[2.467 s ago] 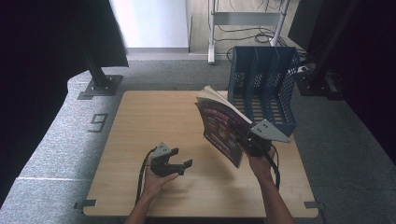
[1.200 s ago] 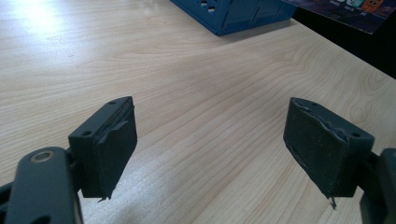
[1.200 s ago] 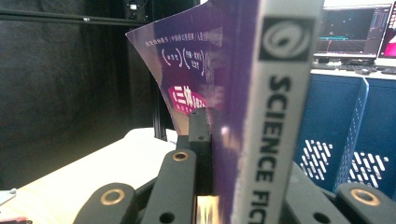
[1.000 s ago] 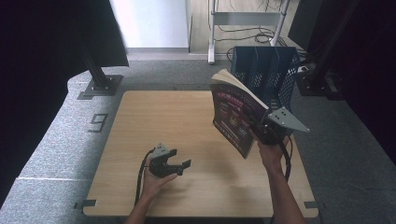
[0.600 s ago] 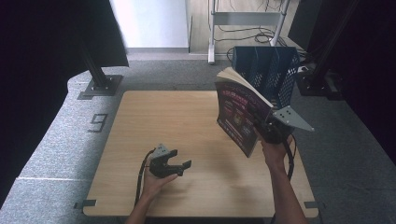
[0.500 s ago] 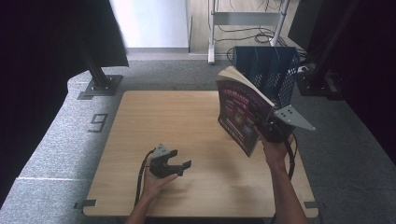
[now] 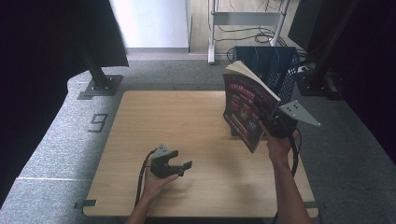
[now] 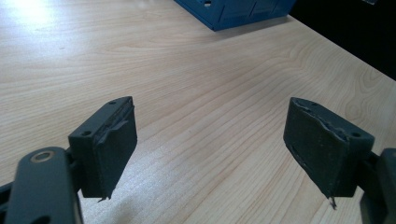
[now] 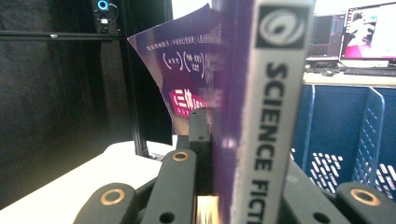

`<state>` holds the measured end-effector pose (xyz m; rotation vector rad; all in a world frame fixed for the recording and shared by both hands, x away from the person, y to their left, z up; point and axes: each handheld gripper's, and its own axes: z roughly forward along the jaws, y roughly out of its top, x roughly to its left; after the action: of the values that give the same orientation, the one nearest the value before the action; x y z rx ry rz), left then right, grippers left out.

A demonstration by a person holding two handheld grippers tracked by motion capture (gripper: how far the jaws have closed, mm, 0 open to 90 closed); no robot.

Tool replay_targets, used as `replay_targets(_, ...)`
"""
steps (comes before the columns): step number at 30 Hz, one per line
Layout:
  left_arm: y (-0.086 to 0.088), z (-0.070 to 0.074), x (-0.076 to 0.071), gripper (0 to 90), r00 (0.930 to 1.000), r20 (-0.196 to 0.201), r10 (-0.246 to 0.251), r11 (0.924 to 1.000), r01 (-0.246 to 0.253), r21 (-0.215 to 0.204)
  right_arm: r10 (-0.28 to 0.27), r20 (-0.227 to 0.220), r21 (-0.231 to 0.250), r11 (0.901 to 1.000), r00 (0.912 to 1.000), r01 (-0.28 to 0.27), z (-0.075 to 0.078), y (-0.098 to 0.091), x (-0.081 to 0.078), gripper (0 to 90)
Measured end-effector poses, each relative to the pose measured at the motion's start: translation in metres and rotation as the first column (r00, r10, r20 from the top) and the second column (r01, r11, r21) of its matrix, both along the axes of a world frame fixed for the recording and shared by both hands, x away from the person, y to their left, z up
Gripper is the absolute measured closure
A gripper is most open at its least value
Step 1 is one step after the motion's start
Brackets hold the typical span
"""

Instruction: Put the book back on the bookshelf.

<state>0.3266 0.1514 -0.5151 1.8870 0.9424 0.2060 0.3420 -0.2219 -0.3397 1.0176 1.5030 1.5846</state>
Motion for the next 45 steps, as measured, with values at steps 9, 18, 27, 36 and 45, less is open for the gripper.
replay_targets(9,0.004,0.0,0.001,17.5,0.9998,-0.004,0.018,0.9998,-0.019,-0.012,-0.032,-0.011,0.024,0.9992,0.9994,0.032,-0.002,-0.006,0.009,81.6)
replay_targets(18,0.004,0.0,0.0,17.5,0.9999,-0.007,0.015,0.9998,-0.016,-0.016,-0.061,-0.016,0.027,0.9978,0.998,0.061,-0.002,-0.011,0.017,81.6)
replay_targets(27,0.005,0.0,0.001,17.5,0.9998,-0.007,0.016,0.9998,-0.016,-0.015,-0.097,-0.016,0.033,0.9947,0.9952,0.097,0.001,-0.018,0.024,81.6)
replay_targets(36,0.004,-0.001,0.0,17.5,0.9998,-0.008,0.017,0.9998,-0.017,-0.012,-0.125,-0.022,0.041,0.9912,0.992,0.125,0.001,-0.02,0.034,81.6)
replay_targets(45,0.004,-0.001,0.001,17.6,0.9998,-0.011,0.018,0.9997,-0.018,-0.013,-0.144,-0.026,0.044,0.9885,0.9892,0.145,0.001,-0.02,0.043,81.6)
